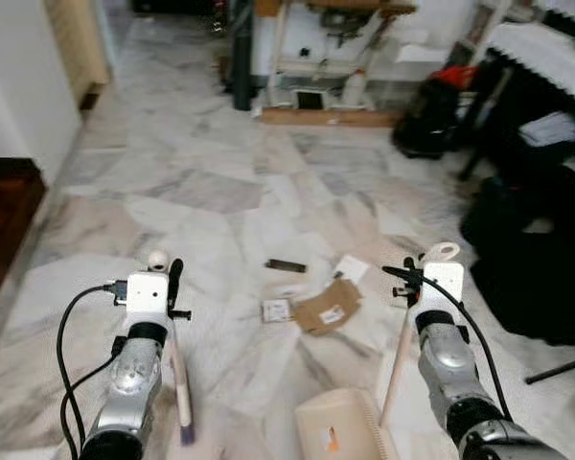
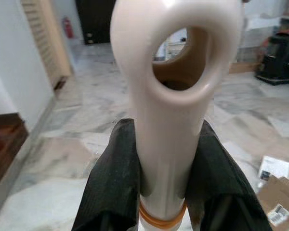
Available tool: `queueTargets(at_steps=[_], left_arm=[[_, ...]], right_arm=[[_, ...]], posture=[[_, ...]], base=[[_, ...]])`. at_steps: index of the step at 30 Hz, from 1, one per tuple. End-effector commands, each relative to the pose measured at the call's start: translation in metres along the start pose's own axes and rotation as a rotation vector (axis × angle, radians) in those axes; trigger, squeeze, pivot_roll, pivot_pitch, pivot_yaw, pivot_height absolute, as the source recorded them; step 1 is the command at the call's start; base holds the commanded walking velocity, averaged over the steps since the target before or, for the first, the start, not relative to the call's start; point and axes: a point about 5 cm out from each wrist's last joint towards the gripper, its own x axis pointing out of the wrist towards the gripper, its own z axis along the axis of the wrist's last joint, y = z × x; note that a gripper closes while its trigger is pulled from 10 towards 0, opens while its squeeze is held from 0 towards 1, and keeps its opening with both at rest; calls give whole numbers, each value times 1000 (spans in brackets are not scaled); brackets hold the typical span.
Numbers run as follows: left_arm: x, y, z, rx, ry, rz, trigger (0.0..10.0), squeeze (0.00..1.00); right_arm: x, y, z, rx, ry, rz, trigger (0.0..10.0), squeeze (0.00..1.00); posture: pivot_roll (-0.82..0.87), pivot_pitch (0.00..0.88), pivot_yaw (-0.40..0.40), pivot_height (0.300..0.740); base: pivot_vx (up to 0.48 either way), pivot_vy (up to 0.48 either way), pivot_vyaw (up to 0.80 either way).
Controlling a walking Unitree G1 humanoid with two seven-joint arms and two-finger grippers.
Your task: Sweep floor
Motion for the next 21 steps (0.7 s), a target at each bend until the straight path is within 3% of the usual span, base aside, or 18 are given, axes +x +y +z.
queueTargets(at_steps=[1,10,21], left_arm=[[5,-3,8,5,-43,-13,10000,0],[4,-5,8,8,-39,-17,10000,0],[4,-5,7,10,-37,-15,10000,0]], right_arm=[[2,-8,5,5,-20,-27,10000,0],[1,-9,4,-3,-21,-35,10000,0],[1,-10,4,-2,-22,-34,10000,0]], posture=[[34,0,-57,740],[34,0,-57,740],[34,0,-59,740]], base=[[0,0,-800],[0,0,-89],[0,-328,0]])
